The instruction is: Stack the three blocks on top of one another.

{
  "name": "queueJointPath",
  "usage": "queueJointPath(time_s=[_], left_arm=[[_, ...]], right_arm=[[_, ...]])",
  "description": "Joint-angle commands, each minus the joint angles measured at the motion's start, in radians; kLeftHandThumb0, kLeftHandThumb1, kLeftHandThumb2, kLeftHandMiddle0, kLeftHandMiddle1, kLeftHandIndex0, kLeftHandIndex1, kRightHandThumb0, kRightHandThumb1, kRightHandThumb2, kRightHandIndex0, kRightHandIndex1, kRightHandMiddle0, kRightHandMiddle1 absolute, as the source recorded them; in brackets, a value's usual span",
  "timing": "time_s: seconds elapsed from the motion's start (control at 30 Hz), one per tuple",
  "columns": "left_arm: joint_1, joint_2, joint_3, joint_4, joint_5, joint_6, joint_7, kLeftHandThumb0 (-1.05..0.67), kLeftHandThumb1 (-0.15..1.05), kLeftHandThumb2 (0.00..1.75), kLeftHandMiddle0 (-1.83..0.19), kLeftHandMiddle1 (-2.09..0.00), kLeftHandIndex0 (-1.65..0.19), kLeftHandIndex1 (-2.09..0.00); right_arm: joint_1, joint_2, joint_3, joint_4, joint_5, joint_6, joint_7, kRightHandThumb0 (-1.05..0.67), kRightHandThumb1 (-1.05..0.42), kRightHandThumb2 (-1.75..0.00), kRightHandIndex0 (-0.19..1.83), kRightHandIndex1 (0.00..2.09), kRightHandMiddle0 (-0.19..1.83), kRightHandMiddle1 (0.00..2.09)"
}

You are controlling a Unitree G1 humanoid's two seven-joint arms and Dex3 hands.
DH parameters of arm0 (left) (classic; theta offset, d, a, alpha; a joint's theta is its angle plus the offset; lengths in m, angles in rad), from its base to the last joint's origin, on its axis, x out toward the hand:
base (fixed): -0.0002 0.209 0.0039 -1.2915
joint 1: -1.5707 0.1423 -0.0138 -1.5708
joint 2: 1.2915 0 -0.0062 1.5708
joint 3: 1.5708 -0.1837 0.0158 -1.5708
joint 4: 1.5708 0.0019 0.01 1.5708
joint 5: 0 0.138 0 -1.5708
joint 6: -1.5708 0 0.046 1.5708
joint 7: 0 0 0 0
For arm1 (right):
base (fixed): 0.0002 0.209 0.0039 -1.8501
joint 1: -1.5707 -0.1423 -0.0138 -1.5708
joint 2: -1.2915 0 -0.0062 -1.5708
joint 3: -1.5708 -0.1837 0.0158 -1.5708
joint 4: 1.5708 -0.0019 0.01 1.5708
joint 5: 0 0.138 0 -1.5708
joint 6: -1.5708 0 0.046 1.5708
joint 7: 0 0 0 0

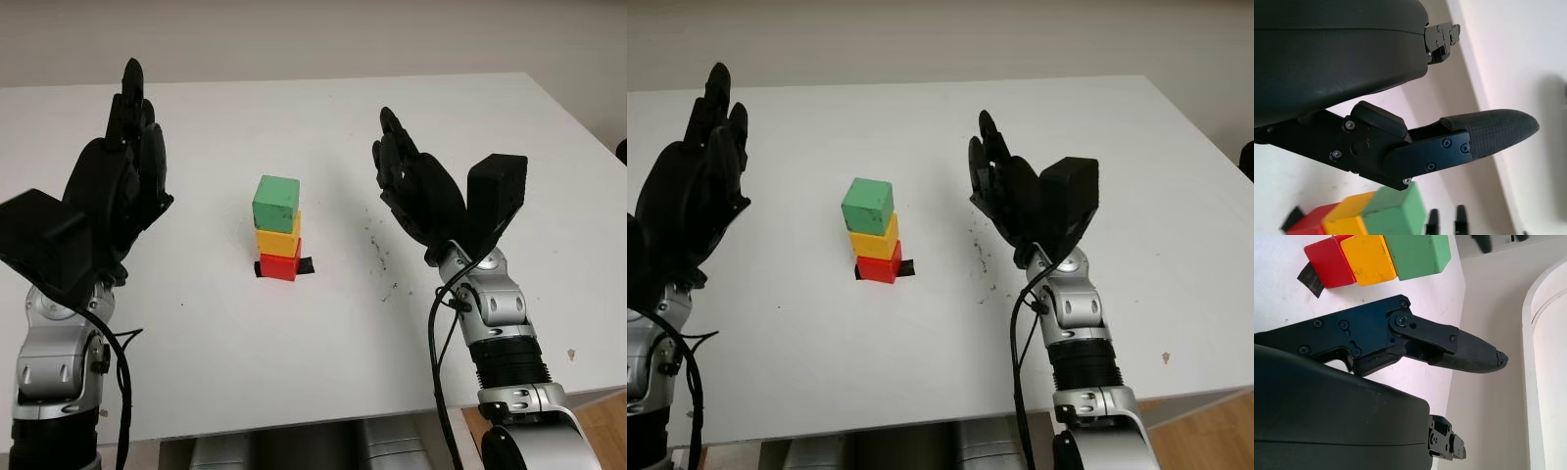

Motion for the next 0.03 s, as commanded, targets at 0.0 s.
queueJointPath(time_s=[0.0], left_arm=[[0.024,0.003,-0.019,0.002,0.017,-0.018,-0.001,-0.91,1.05,0.80,0.19,0.00,0.19,0.00]], right_arm=[[-0.009,0.002,0.001,0.000,-0.002,-0.014,-0.001,-0.77,-1.05,-0.77,-0.19,0.00,-0.19,0.00]])
